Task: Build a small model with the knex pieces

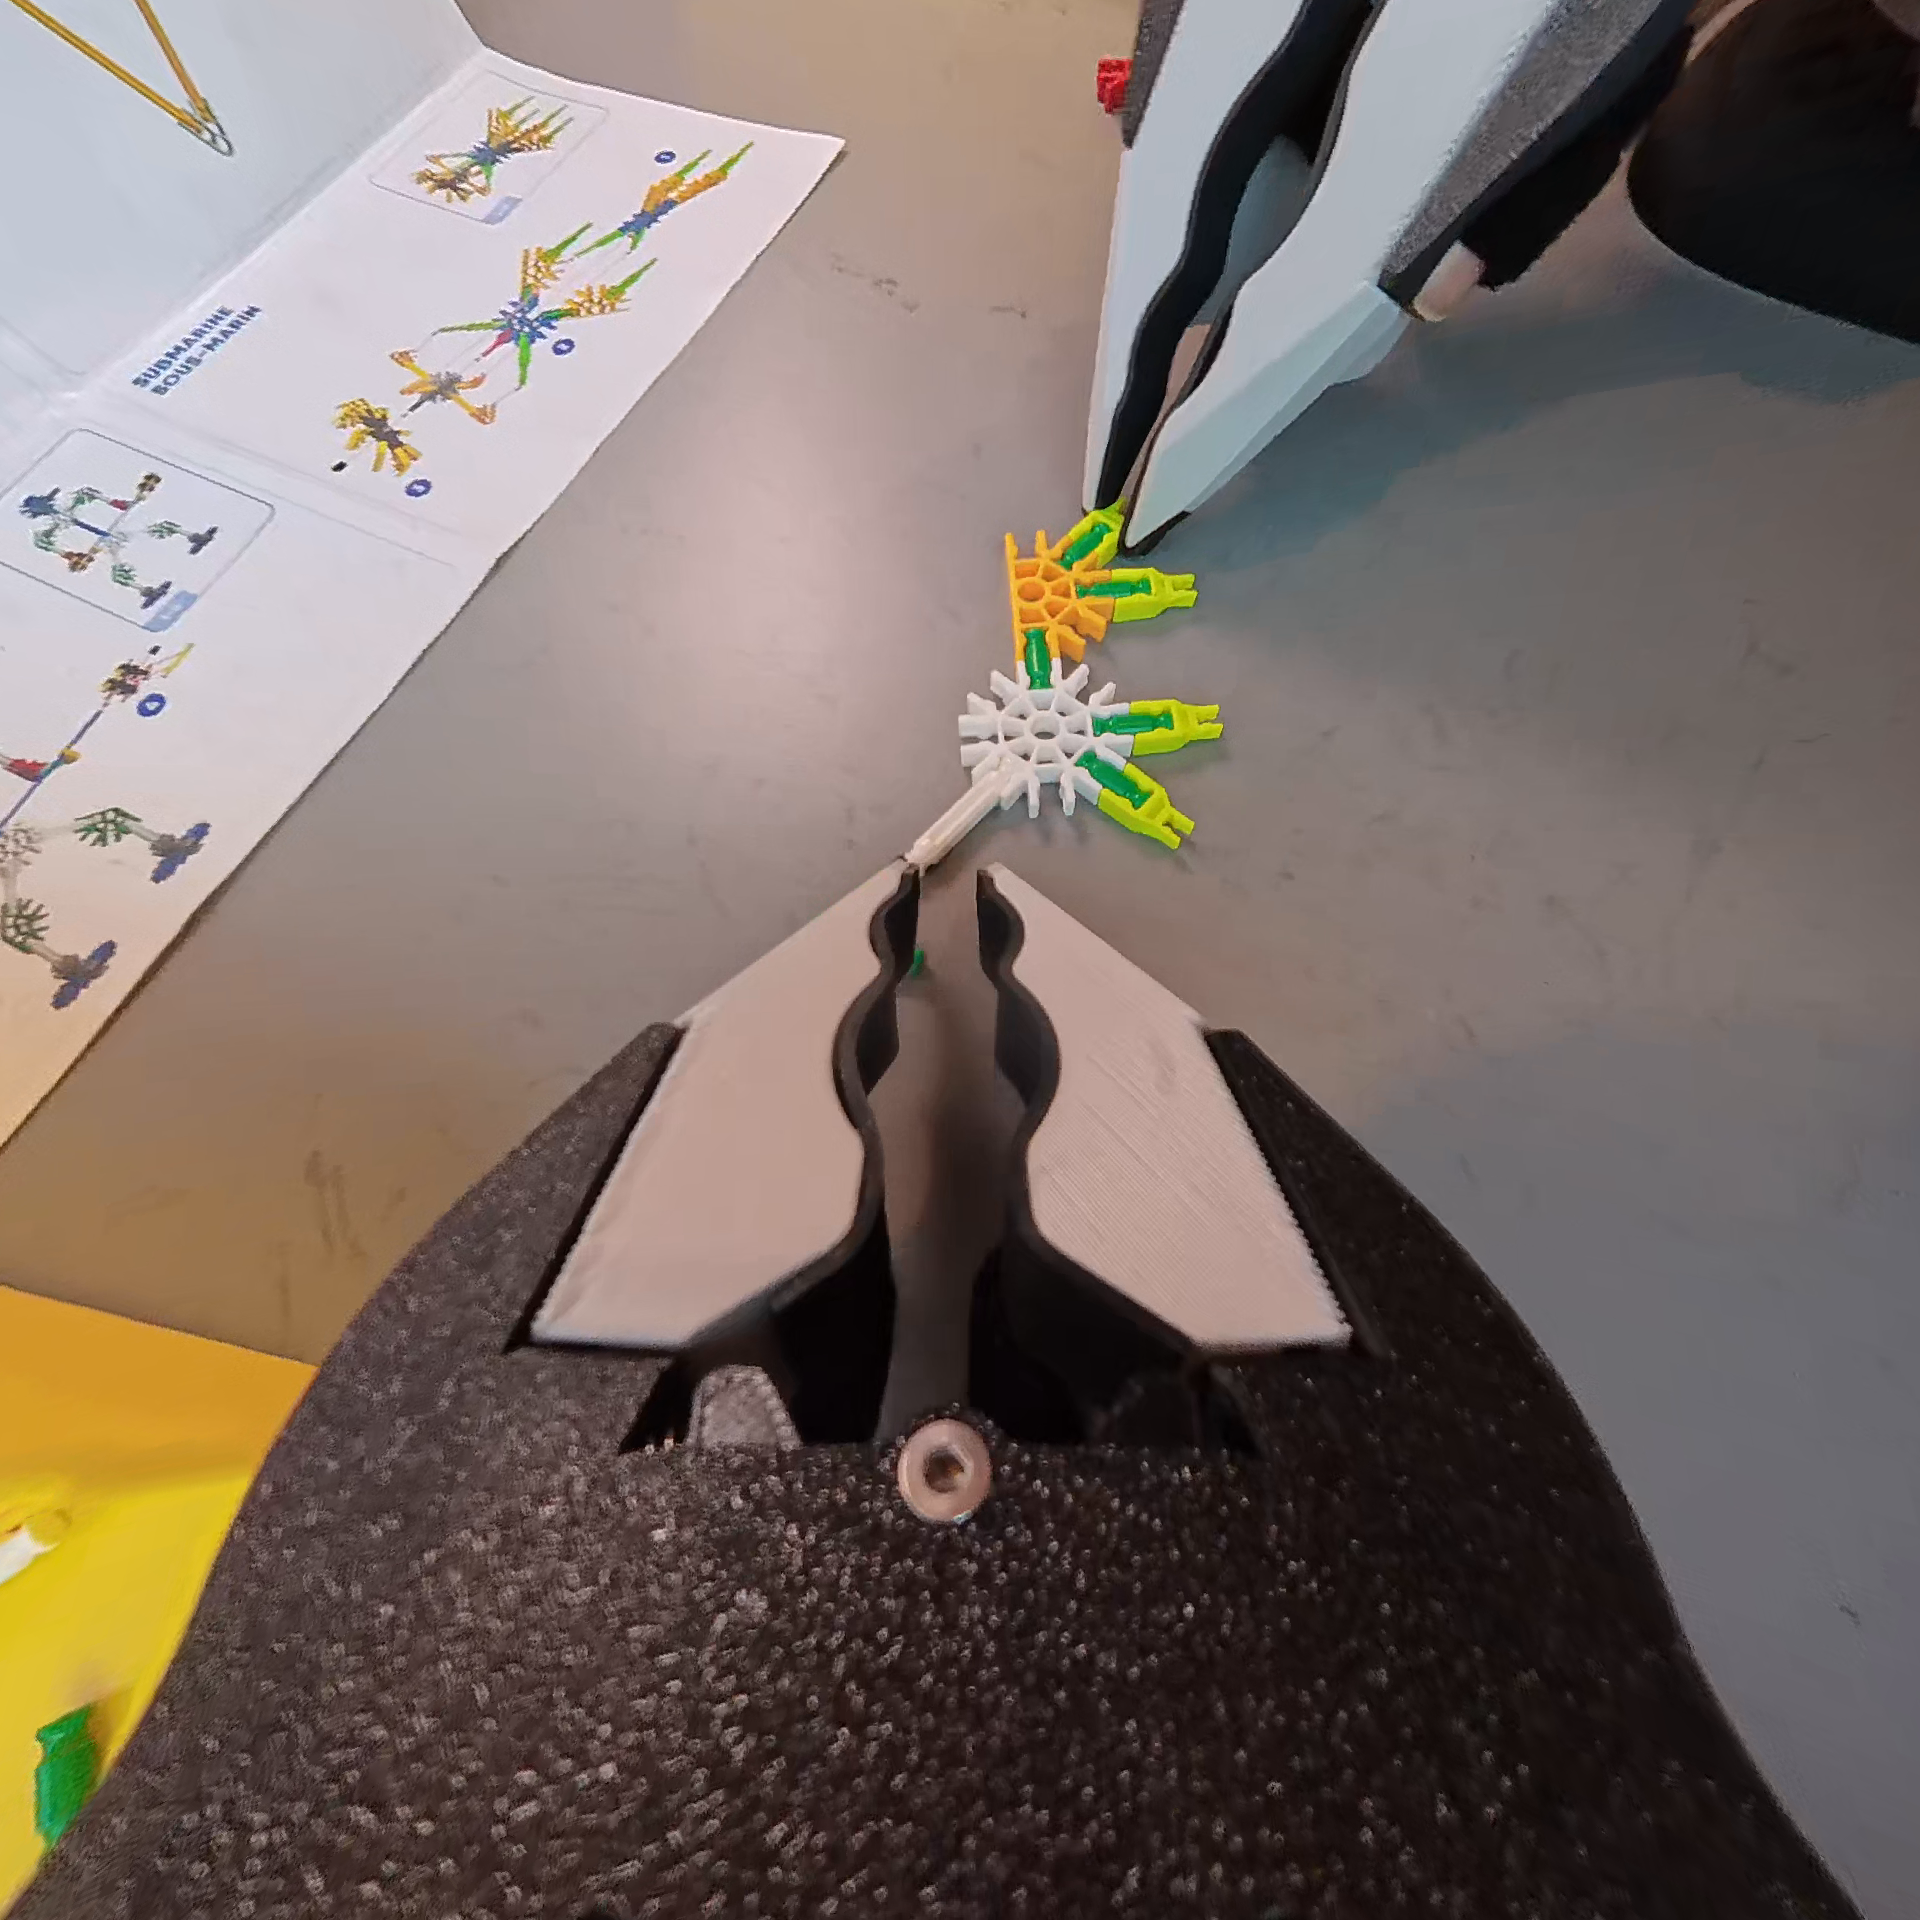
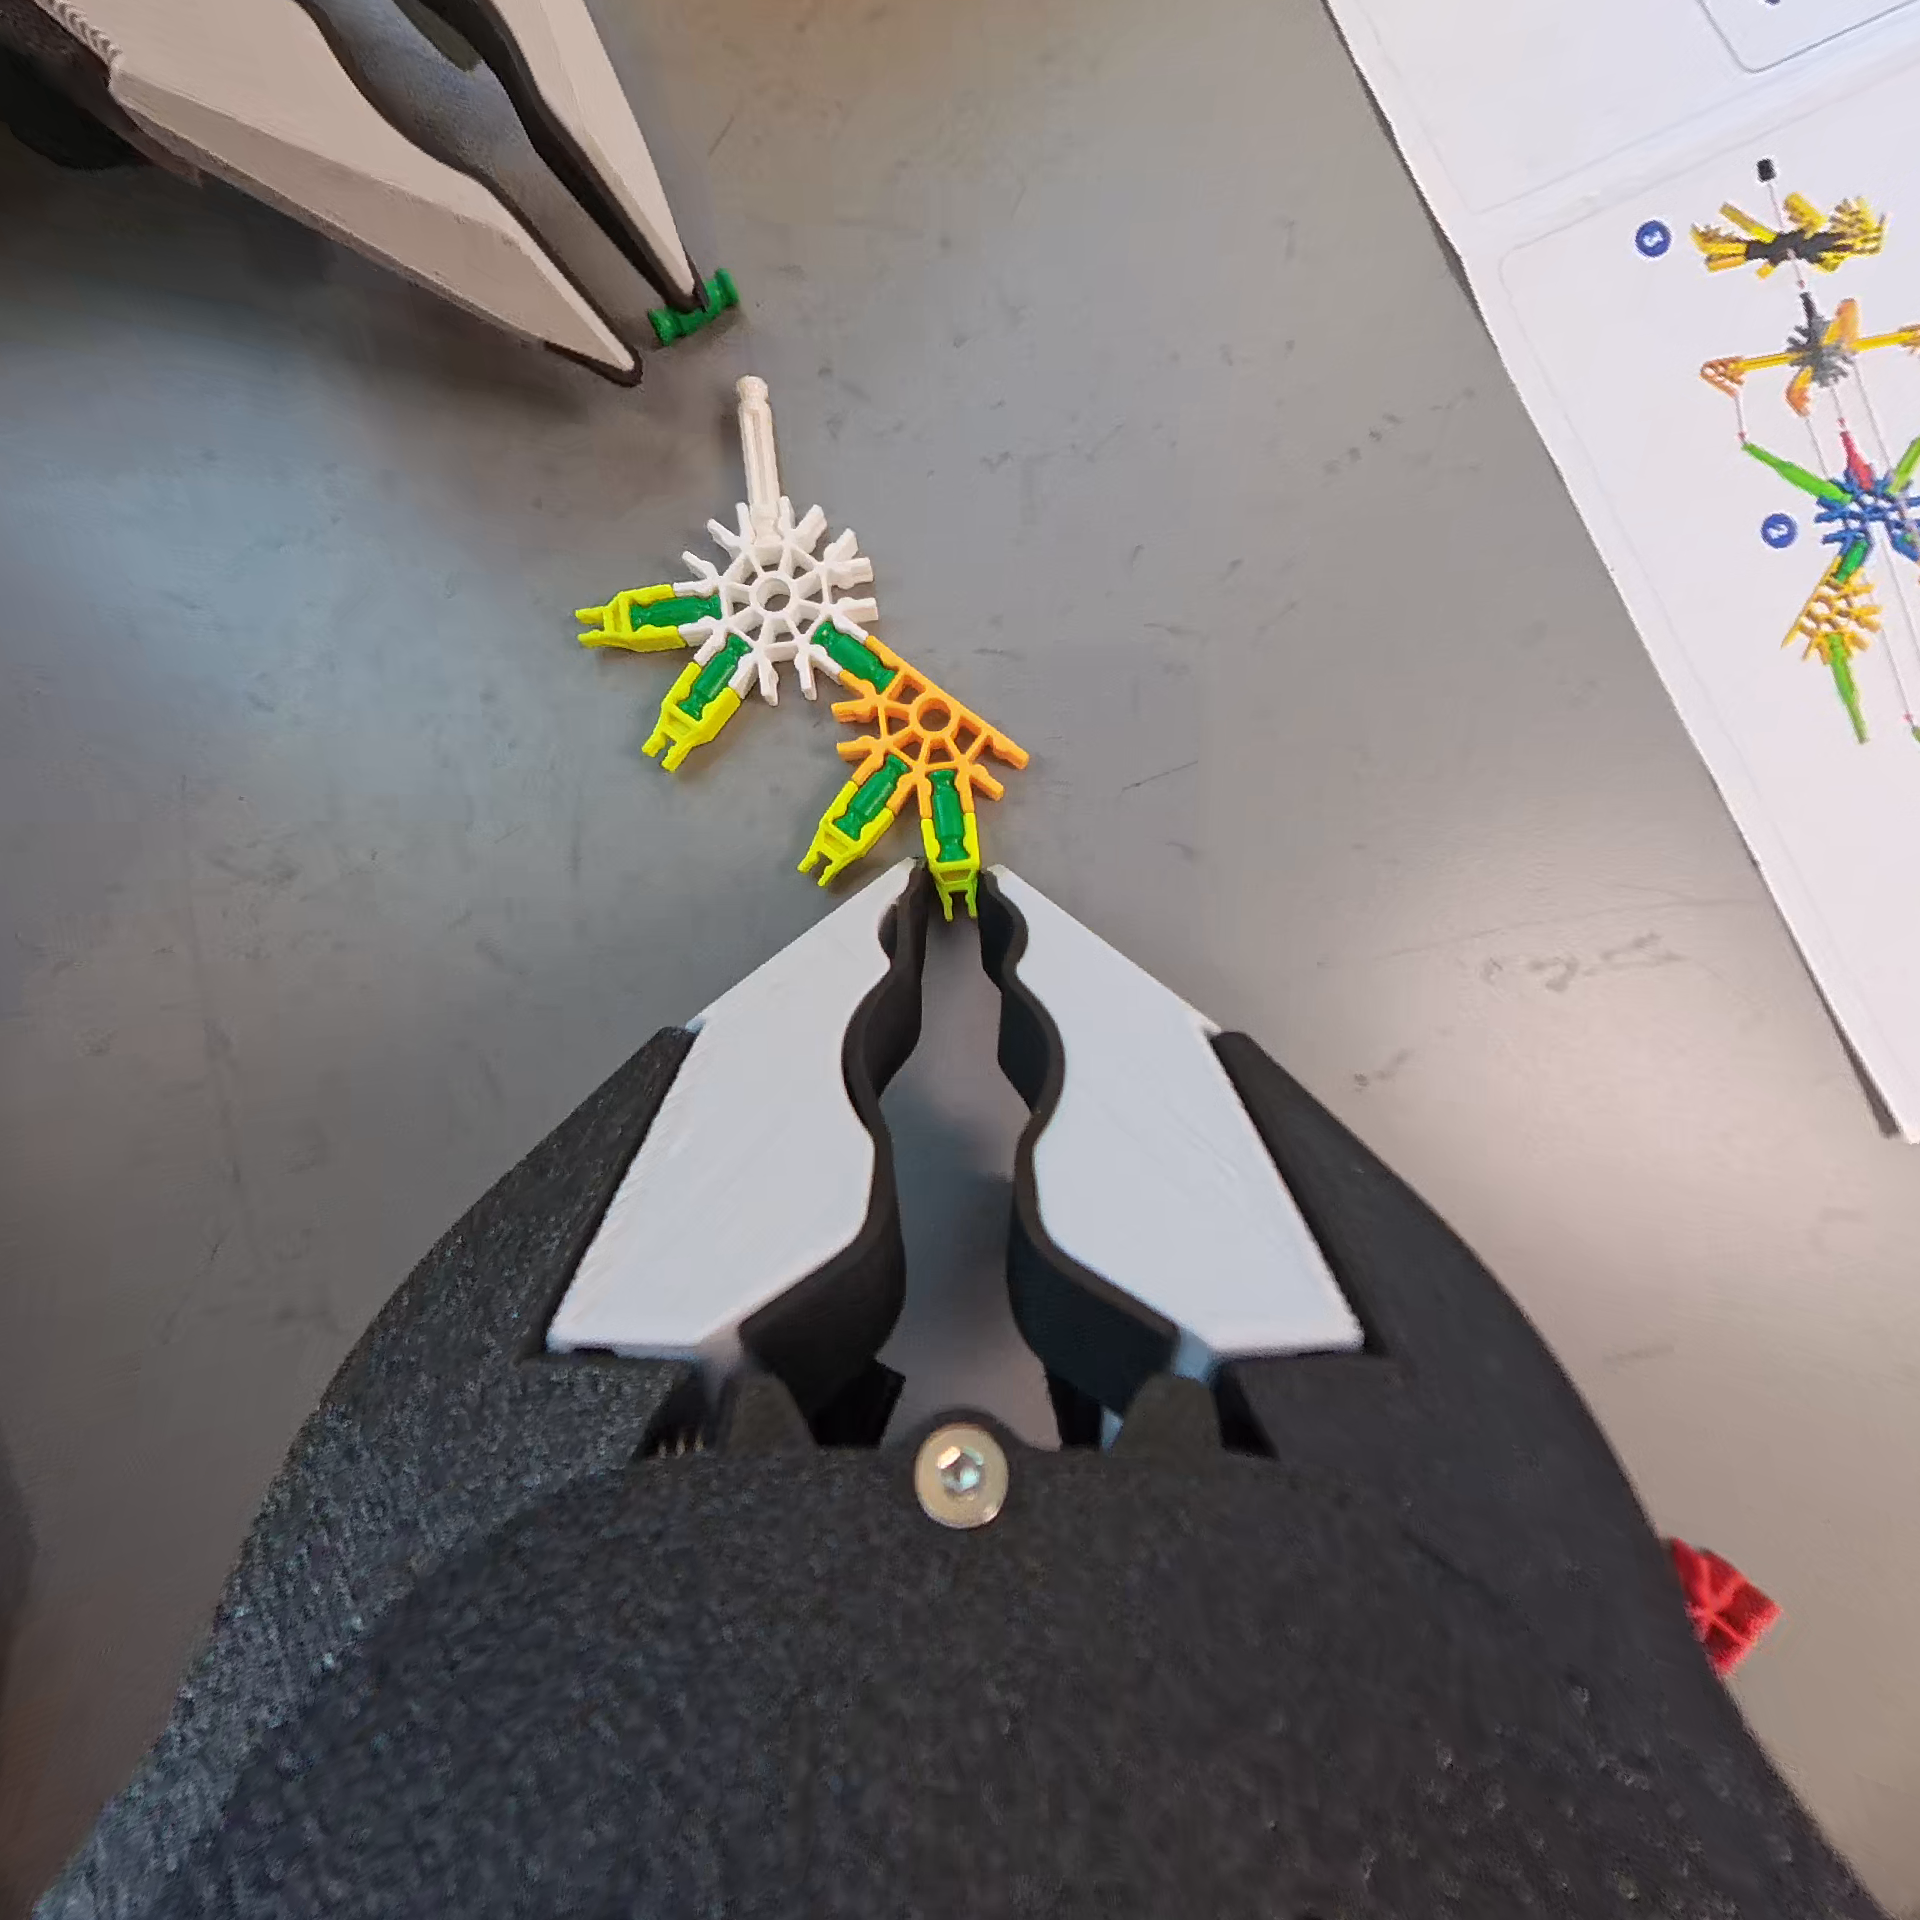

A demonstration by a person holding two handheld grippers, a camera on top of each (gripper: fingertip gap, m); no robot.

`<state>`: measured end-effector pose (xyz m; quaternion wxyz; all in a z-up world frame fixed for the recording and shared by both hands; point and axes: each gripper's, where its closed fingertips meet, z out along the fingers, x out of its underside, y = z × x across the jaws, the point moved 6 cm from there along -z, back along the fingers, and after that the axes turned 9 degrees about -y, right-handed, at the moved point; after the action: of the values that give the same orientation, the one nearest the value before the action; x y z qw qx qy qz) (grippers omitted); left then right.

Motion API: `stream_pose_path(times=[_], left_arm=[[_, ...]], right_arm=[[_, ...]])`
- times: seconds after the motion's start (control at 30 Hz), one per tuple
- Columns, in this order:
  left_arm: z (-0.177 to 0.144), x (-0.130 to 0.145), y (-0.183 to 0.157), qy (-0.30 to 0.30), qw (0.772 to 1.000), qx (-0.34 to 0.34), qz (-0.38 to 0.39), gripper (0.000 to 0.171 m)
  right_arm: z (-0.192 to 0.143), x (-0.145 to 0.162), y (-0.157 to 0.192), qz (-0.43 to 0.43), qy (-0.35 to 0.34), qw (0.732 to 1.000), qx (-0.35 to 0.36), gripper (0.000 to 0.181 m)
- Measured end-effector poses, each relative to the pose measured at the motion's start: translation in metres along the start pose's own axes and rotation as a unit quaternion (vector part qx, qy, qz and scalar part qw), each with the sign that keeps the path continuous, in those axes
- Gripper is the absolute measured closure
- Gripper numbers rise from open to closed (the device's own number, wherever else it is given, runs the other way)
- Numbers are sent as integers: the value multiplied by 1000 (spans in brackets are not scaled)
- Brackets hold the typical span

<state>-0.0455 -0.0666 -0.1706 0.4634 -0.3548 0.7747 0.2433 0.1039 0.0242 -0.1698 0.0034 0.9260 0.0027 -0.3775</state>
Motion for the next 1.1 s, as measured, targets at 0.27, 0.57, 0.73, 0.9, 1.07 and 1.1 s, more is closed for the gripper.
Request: stream_pose_path(times=[0.27, 0.57, 0.73, 0.9, 1.07, 1.1], left_arm=[[-6, -1, 15, -4, 998, -62, -5, 148], [-6, 6, 23, 21, 996, -82, -32, 144], [-4, 14, 25, 45, 995, -79, -51, 144], [-4, 15, 26, 41, 994, -64, -81, 146], [-4, 15, 26, 41, 994, -63, -80, 146], [-4, 15, 25, 42, 994, -61, -79, 148]], right_arm=[[-6, 5, 17, 5, 9, 1000, -29, 161], [-13, 1, 9, 7, -59, 997, -56, 163], [-8, 5, 18, -15, -62, 994, -87, 169], [-12, 2, 24, -25, -81, 990, -109, 173], [-23, -5, -1, 3, -142, 988, -54, 173], [-25, -6, -7, 12, -154, 987, -39, 173]])
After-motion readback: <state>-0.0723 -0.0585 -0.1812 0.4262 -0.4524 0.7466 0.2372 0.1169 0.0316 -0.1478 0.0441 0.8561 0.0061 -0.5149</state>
